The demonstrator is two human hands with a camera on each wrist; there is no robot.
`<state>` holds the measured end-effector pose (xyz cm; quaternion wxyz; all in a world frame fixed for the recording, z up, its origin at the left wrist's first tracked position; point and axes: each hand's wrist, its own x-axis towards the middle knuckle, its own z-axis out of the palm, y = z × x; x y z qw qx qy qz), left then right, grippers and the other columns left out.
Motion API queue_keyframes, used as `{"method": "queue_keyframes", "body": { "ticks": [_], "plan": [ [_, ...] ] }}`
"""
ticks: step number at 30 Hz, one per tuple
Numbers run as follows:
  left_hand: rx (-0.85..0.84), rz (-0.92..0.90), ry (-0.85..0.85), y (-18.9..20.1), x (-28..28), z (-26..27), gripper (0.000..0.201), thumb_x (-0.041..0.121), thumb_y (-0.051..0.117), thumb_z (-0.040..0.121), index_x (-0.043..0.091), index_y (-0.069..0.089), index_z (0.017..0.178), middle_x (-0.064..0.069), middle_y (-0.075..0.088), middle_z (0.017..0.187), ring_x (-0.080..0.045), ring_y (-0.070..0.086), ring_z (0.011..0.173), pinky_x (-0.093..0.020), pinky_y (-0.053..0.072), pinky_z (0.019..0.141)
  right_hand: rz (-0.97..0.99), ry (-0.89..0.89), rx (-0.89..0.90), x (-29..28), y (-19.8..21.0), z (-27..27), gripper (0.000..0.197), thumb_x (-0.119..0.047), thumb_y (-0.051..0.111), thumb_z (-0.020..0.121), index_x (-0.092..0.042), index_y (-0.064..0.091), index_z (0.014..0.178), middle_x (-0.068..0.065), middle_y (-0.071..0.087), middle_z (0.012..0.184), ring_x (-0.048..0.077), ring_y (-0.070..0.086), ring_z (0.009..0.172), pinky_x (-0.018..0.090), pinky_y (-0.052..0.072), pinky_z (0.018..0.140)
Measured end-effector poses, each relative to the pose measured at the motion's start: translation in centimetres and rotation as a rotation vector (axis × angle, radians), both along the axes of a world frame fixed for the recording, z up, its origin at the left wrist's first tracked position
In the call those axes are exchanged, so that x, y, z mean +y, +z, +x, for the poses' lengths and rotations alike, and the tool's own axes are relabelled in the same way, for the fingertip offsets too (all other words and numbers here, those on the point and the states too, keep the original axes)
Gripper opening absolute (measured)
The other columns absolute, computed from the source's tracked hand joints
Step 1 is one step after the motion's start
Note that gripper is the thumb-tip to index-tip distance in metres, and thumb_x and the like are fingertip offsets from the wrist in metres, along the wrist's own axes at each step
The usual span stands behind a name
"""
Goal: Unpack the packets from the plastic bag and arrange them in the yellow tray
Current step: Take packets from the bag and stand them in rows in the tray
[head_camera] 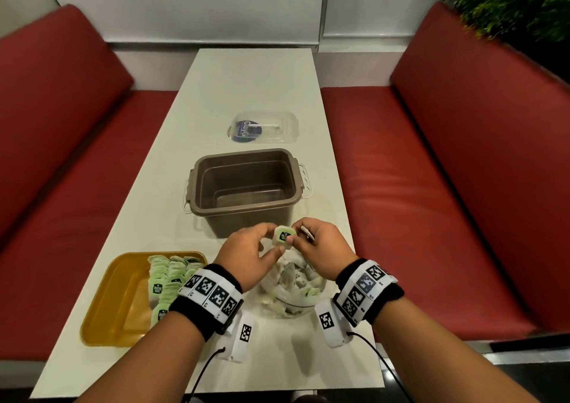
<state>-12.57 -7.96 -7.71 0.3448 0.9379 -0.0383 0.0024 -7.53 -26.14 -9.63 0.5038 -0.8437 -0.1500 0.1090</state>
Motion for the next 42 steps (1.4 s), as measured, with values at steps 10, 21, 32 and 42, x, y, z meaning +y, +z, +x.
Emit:
{"method": "queue_keyframes", "body": {
  "ticks": [10,21,32,42],
  "plan": [
    [-0.240,-0.085,-0.040,3.8,4.9,-0.7,0.004,0.026,0.067,0.089,0.029,0.069,0.090,0.011,0.060,0.084,-0.008,0.058,0.075,-0.028,0.050,0.070,-0.088,0.078,-0.224,4.9,2.4,-1.3,0.025,-0.025,0.083,0.076,-0.021,0.067,0.094,-0.010,0.056,0.088,0.002,0.053,0.079,0.010,0.038,0.069],
    [-0.122,-0.145,0.034,6.7,11.2,-3.0,0.005,0.024,0.069,0.087,0.029,0.070,0.084,0.009,0.066,0.075,-0.008,0.058,0.068,-0.020,0.048,0.064,-0.062,0.052,-0.211,11.0,3.3,-2.4,0.016,-0.017,0.078,0.080,-0.027,0.066,0.082,-0.013,0.065,0.075,0.003,0.057,0.069,0.023,0.047,0.066],
    [-0.108,0.023,-0.013,6.7,16.8,-5.6,0.003,0.029,0.069,0.088,0.031,0.071,0.088,0.014,0.065,0.083,-0.007,0.058,0.073,-0.025,0.046,0.072,-0.020,0.165,-0.228,16.8,3.4,-5.1,0.013,-0.015,0.077,0.082,-0.020,0.065,0.084,-0.008,0.063,0.084,-0.002,0.055,0.073,0.010,0.038,0.067],
    [0.068,0.042,0.179,2.5,22.1,-8.2,0.005,0.020,0.068,0.089,0.022,0.072,0.090,0.006,0.071,0.084,-0.013,0.064,0.080,-0.023,0.047,0.073,-0.186,0.130,-0.016,19.5,1.5,-7.2,0.018,-0.012,0.058,0.089,-0.018,0.043,0.098,0.005,0.059,0.084,0.020,0.054,0.070,0.035,0.047,0.066]
  ]
}}
